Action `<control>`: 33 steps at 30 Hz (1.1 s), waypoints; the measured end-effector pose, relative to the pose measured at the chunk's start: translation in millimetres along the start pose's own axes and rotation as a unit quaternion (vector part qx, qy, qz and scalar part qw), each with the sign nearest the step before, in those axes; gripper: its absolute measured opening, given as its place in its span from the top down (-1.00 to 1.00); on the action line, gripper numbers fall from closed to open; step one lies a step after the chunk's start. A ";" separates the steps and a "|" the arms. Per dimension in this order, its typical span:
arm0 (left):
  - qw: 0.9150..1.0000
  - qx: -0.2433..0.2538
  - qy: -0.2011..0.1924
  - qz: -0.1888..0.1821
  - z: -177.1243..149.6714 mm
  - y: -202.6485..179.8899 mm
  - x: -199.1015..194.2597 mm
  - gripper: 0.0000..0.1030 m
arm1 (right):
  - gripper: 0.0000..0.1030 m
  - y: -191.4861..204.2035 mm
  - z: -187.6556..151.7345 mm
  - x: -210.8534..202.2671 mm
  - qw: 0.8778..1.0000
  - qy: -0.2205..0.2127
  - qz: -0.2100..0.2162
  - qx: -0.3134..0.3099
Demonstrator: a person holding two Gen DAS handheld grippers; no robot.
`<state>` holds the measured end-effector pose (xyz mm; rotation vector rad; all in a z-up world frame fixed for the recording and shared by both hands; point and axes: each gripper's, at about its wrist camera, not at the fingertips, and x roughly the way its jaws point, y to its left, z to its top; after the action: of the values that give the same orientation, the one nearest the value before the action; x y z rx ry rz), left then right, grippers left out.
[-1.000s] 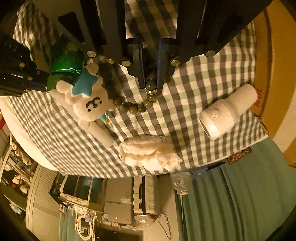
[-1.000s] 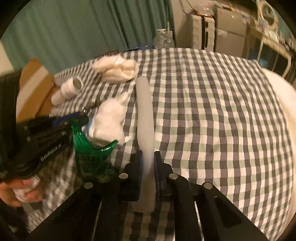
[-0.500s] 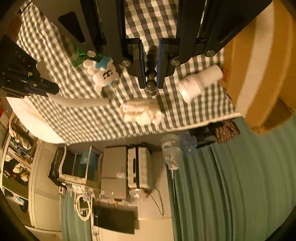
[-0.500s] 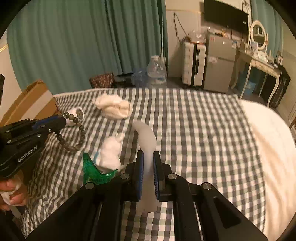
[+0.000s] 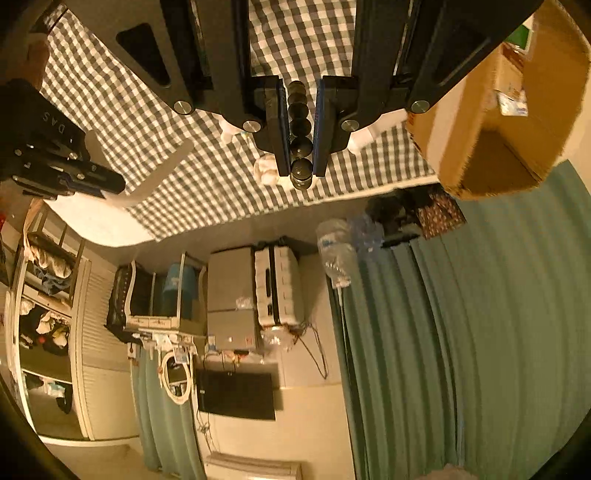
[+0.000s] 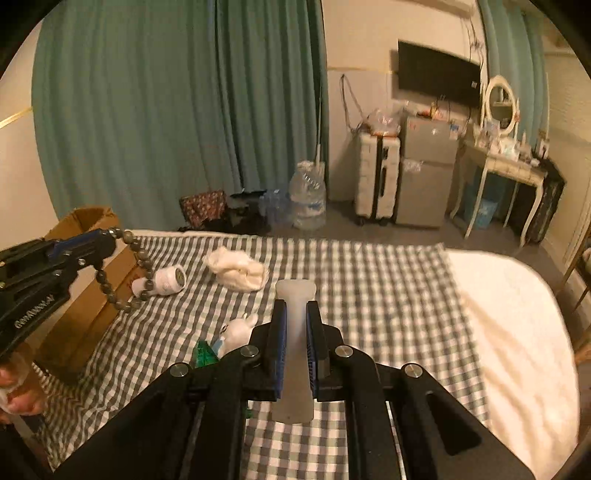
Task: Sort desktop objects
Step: 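Lift the bracelet and foam stick and carry them over the cardboard box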
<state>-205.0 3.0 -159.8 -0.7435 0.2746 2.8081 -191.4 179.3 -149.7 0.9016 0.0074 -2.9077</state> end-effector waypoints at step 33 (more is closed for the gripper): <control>0.997 -0.068 -0.038 0.015 14.8 59.5 -72.7 0.78 | 0.80 30.4 23.1 -76.5 0.995 -0.090 -0.022 0.044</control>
<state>-165.8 -62.5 -103.2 -0.6646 0.0821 2.8988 -138.9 155.2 -86.7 0.6556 -0.1173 -3.0398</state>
